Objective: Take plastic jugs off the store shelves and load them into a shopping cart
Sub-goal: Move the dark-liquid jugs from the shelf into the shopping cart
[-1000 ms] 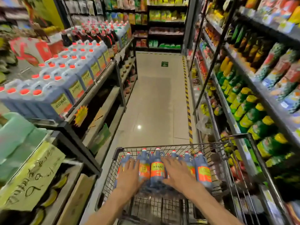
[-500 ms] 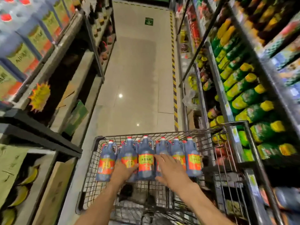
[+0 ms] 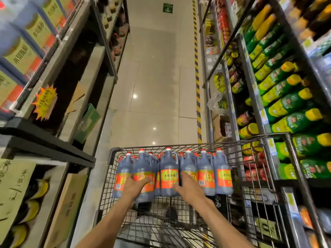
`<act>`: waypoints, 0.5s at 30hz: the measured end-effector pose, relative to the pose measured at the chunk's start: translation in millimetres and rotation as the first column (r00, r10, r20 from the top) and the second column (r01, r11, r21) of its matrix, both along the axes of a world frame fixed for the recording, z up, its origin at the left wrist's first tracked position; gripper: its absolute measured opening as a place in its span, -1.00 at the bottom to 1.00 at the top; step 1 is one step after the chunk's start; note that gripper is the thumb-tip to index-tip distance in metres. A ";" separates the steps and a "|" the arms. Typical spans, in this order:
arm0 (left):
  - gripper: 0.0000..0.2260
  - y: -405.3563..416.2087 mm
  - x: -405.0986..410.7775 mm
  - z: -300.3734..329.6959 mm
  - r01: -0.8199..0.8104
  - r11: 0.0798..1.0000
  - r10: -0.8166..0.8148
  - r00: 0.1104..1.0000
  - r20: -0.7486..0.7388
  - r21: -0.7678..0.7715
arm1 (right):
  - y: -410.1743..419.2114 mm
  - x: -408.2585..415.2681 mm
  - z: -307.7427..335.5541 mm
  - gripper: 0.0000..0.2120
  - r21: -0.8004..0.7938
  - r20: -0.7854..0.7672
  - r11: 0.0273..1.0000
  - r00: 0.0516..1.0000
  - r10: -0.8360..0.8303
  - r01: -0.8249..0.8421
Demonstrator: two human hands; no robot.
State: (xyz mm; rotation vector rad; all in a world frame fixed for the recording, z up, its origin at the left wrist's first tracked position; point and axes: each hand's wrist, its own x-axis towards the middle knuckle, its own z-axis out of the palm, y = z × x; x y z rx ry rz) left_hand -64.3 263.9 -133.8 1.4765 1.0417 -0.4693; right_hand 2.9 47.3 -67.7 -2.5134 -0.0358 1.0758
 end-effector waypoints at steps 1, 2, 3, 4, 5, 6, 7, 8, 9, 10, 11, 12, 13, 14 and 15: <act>-0.49 2.8 -2.6 7.2 -0.015 1.000 0.015 1.000 0.009 -0.020 | 3.9 2.1 -11.4 -0.70 0.021 -0.033 0.998 0.998 -0.059 0.060; -0.58 5.6 -5.6 15.9 -0.027 0.999 0.028 0.999 0.034 -0.037 | 8.0 3.0 -21.8 -0.69 0.043 -0.067 0.992 0.991 -0.120 0.123; -0.61 9.0 -9.0 19.9 -0.027 0.998 0.029 0.999 0.042 -0.052 | 12.9 4.1 -32.8 -0.66 0.054 -0.100 0.981 0.978 -0.181 0.187; -0.60 12.8 -13.3 25.4 -0.021 0.998 0.024 0.998 0.052 -0.065 | 18.4 5.5 -45.2 -0.63 0.055 -0.120 0.965 0.961 -0.250 0.258; -0.58 17.0 -17.7 28.6 0.000 0.997 0.004 0.998 0.058 -0.076 | 25.4 7.6 -55.0 -0.58 0.030 -0.111 0.946 0.942 -0.317 0.322; -0.58 21.7 -21.0 33.2 0.004 0.997 0.002 0.997 0.075 -0.082 | 33.1 10.1 -66.1 -0.49 -0.013 -0.075 0.929 0.926 -0.370 0.371; -0.58 27.9 -24.6 33.0 0.001 0.996 0.006 0.997 0.079 -0.087 | 42.8 11.8 -74.3 -0.38 -0.082 -0.048 0.914 0.914 -0.402 0.397; -0.58 31.2 -27.0 35.5 -0.002 0.995 0.010 0.996 0.084 -0.095 | 49.9 13.1 -78.2 -0.26 -0.150 -0.041 0.896 0.903 -0.427 0.417; -0.58 33.3 -28.6 36.5 -0.001 0.995 0.009 0.997 0.080 -0.101 | 54.7 15.2 -81.7 -0.15 -0.207 -0.068 0.881 0.892 -0.447 0.426; -0.61 36.3 -30.2 41.4 -0.007 0.995 0.014 0.997 0.079 -0.100 | 61.6 17.2 -83.7 -0.07 -0.238 -0.084 0.874 0.887 -0.453 0.424; -0.62 39.6 -32.8 40.8 -0.002 0.995 0.011 0.997 0.081 -0.103 | 66.8 17.8 -87.9 -0.03 -0.249 -0.117 0.866 0.874 -0.471 0.433; -0.61 42.2 -34.2 42.3 -0.003 0.994 0.012 0.996 0.087 -0.106 | 70.7 17.3 -92.8 -0.03 -0.222 -0.137 0.866 0.865 -0.483 0.449; -0.55 45.3 -35.9 40.9 -0.005 0.993 0.016 0.996 0.088 -0.118 | 75.5 14.9 -98.5 -0.09 -0.158 -0.170 0.854 0.838 -0.518 0.496; -0.44 49.3 -37.0 42.0 -0.007 0.991 0.018 0.996 0.088 -0.131 | 80.0 12.8 -106.3 -0.17 -0.073 -0.188 0.832 0.811 -0.554 0.551; -0.33 53.6 -38.8 38.8 -0.002 0.990 0.014 0.996 0.086 -0.140 | 80.7 10.5 -116.9 -0.19 -0.022 -0.203 0.800 0.781 -0.591 0.600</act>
